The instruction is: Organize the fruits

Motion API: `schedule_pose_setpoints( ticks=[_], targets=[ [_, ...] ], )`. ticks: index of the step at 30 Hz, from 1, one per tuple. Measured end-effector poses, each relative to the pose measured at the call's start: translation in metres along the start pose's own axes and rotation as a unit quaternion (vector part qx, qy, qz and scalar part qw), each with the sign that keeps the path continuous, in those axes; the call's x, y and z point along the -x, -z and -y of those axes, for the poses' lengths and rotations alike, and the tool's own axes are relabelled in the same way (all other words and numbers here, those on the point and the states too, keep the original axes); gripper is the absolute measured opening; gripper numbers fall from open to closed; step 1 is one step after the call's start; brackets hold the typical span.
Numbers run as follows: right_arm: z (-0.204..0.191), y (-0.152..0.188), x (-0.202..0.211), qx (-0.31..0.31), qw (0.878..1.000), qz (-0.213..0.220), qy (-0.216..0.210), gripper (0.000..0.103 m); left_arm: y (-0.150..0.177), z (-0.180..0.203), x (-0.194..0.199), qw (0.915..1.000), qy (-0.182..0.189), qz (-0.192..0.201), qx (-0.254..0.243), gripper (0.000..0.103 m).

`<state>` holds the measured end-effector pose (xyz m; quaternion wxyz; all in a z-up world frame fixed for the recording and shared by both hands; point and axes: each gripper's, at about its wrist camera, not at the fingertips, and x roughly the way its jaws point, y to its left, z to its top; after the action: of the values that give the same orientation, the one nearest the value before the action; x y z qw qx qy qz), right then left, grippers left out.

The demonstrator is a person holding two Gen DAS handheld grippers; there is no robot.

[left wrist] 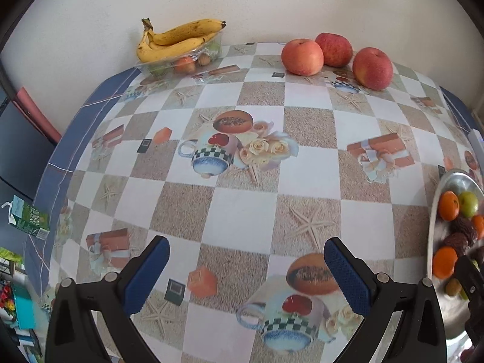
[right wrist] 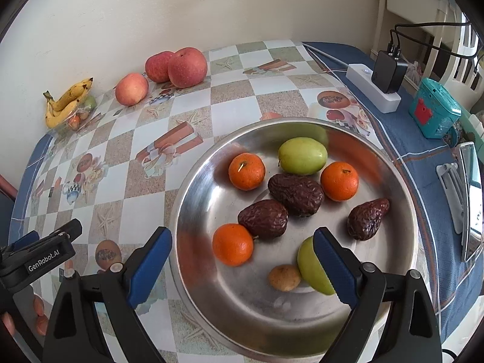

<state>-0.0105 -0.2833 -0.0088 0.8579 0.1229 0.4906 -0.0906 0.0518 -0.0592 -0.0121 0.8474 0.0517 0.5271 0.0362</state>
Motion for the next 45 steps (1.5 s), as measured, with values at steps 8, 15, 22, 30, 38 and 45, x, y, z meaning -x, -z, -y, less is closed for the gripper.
schedule_pose_setpoints(
  ticks=[8,15,22,30,38,45],
  targets=[
    [-0.007,0.023,0.015,0.002,1.000,-0.013,-0.016,0.095,0.029,-0.009,0.021,0.9987,0.022,-0.038,-0.026,0.103],
    [-0.007,0.039,0.034,-0.001,1.000,-0.011,-0.025,0.095,0.046,-0.023,0.039,0.9986,0.033,-0.033,-0.023,0.103],
    [-0.005,0.041,0.044,-0.007,1.000,-0.002,-0.026,0.095,0.048,-0.026,0.044,0.9987,0.029,-0.026,-0.032,0.103],
    [-0.017,0.041,0.044,0.026,0.999,-0.003,-0.019,0.095,0.051,-0.029,0.037,0.9977,0.049,-0.043,-0.019,0.103],
    [-0.026,0.043,0.041,0.054,0.998,-0.008,-0.005,0.095,0.051,-0.030,0.036,0.9978,0.046,-0.044,-0.017,0.103],
    [-0.027,0.044,0.040,0.060,0.998,-0.012,-0.004,0.095,0.051,-0.031,0.035,0.9977,0.046,-0.048,-0.017,0.103]
  ],
)
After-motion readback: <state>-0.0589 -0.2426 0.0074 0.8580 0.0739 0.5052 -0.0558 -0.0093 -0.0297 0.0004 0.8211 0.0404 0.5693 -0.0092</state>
